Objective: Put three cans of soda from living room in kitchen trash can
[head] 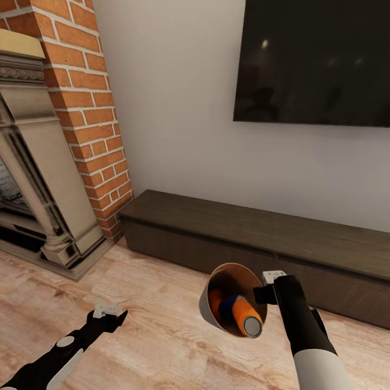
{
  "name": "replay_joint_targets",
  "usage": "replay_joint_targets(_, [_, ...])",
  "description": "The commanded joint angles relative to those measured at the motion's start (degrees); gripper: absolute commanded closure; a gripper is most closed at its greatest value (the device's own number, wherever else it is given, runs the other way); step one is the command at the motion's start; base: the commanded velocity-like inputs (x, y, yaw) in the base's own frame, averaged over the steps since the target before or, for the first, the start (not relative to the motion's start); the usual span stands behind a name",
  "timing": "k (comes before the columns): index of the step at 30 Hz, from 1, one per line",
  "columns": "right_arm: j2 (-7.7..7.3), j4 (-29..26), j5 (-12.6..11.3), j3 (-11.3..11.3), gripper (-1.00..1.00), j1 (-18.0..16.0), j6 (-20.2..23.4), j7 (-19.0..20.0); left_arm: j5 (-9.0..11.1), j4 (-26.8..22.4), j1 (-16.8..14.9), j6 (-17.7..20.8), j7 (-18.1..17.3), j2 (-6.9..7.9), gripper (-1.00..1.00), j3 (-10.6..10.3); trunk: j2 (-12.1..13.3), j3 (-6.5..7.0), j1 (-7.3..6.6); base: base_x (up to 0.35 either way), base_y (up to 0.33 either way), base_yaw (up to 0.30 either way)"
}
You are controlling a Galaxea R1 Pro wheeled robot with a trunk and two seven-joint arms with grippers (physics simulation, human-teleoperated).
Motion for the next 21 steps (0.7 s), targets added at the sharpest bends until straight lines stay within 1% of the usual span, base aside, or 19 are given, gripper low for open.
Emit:
replay_joint_targets(1, [-0.01, 0.1, -1.4, -0.3, 1.0, 0.0, 0.5, 0.3, 0.0, 0.0, 0.0, 0.1, 0.0, -0.25, -1.0, 0.0, 0.0, 0.01, 0.0, 0.0, 0.0, 0.0])
replay_joint_targets(4, [-0.11, 0.2, -1.3, -0.7, 1.0, 0.0, 1.8, 0.4, 0.0, 0.0, 0.0, 0.2, 0.1, -0.53, -1.0, 0.0, 0.0, 0.01, 0.0, 0.0, 0.0, 0.0])
replay_joint_targets(6, [-0.6, 0.3, -1.2, -0.8, 1.0, 0.0, 3.3, 0.4, 0.0, 0.0, 0.0, 0.3, 0.1, -0.62, -1.0, 0.0, 0.0, 0.01, 0.0, 0.0, 0.0, 0.0])
replay_joint_targets(9, [-1.91, 1.2, -1.1, -0.9, 1.0, 0.0, 3.3, 0.4, -0.1, 0.1, 0.0, 0.3, 0.1, -0.72, -1.0, 0.0, 0.0, 0.01, 0.0, 0.0, 0.0, 0.0])
replay_joint_targets(10, [-2.53, 2.2, -1.1, -0.9, 1.0, -0.1, 3.3, 0.4, -0.1, 0.1, 0.0, 0.3, 0.1, -0.75, -1.0, 0.0, 0.0, 0.01, 0.0, 0.0, 0.0, 0.0])
replay_joint_targets(12, [-3.17, 3.4, -1.1, -0.9, 1.0, -0.2, 3.3, 0.4, -0.1, 0.1, 0.0, 0.3, 0.1, -0.77, -1.0, 0.0, 0.0, 0.01, 0.0, 0.0, 0.0, 0.0])
replay_joint_targets(14, [-4.44, 6.1, -1.1, -0.9, 1.0, -0.3, 3.3, 0.5, -0.1, 0.1, 0.0, 0.3, 0.1, -0.79, -1.0, 0.0, 0.0, 0.01, 0.0, 0.0, 0.0, 0.0])
replay_joint_targets(16, [-5.01, 7.6, -1.1, -1.0, 1.0, -0.4, 3.3, 0.5, -0.1, 0.1, 0.0, 0.3, 0.1, -0.79, -1.0, 0.0, 0.0, 0.01, 0.0, 0.0, 0.0, 0.0])
replay_joint_targets(21, [-5.53, 9.1, -1.2, -1.0, 1.0, -0.5, 3.3, 0.5, -0.1, 0.1, 0.0, 0.3, 0.1, -0.8, -1.0, 0.0, 0.0, 0.01, 0.0, 0.0, 0.0, 0.0])
